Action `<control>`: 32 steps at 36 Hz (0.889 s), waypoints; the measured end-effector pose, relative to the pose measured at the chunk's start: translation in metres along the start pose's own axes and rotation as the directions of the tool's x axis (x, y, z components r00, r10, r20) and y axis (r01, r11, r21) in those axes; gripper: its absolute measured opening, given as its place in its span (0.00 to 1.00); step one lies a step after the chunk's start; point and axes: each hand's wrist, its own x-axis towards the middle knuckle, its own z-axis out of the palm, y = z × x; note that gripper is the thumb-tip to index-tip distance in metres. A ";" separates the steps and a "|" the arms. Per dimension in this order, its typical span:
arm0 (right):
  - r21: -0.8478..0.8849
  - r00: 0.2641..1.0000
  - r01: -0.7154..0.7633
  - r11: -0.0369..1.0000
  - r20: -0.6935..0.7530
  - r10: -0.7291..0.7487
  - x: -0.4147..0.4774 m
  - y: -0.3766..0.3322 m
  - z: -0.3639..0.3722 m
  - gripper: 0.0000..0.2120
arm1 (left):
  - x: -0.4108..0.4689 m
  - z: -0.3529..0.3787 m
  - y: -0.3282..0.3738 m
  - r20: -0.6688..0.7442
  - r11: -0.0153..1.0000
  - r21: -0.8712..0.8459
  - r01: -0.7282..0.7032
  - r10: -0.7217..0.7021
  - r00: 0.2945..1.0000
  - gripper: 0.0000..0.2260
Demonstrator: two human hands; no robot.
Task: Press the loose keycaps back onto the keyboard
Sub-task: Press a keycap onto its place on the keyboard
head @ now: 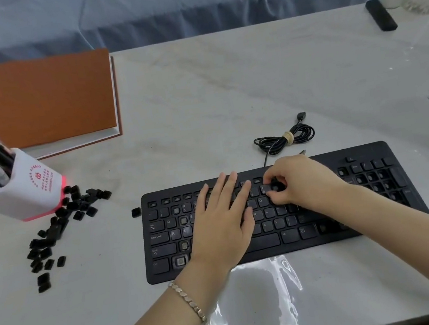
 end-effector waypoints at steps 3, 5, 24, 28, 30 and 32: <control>-0.061 1.000 0.005 0.998 0.006 -0.005 0.000 -0.002 0.000 0.13 | 0.000 0.000 0.000 -0.012 1.000 -0.004 -0.002 0.002 1.000 0.19; -0.080 1.000 -0.009 0.997 0.010 0.010 0.001 -0.004 0.001 0.13 | 0.001 0.000 0.000 -0.016 1.000 0.004 -0.009 0.009 1.000 0.19; 0.755 0.891 -0.247 0.607 -0.070 0.449 -0.030 0.008 0.009 0.01 | 0.010 -0.004 0.000 0.074 0.987 0.076 -0.139 0.134 0.988 0.19; 0.956 0.815 -0.293 -0.010 0.255 0.520 -0.044 0.010 0.003 0.07 | 0.011 -0.003 -0.001 0.068 0.984 0.060 -0.169 0.164 0.984 0.19; 0.930 0.821 -0.240 -0.278 0.348 0.453 -0.046 0.010 -0.004 0.10 | 0.011 -0.001 -0.001 0.055 0.982 0.047 -0.182 0.180 0.982 0.19; 0.896 0.829 -0.227 -0.382 0.383 0.406 -0.047 0.010 -0.009 0.12 | 0.011 0.001 -0.001 0.042 0.981 0.041 -0.191 0.189 0.981 0.19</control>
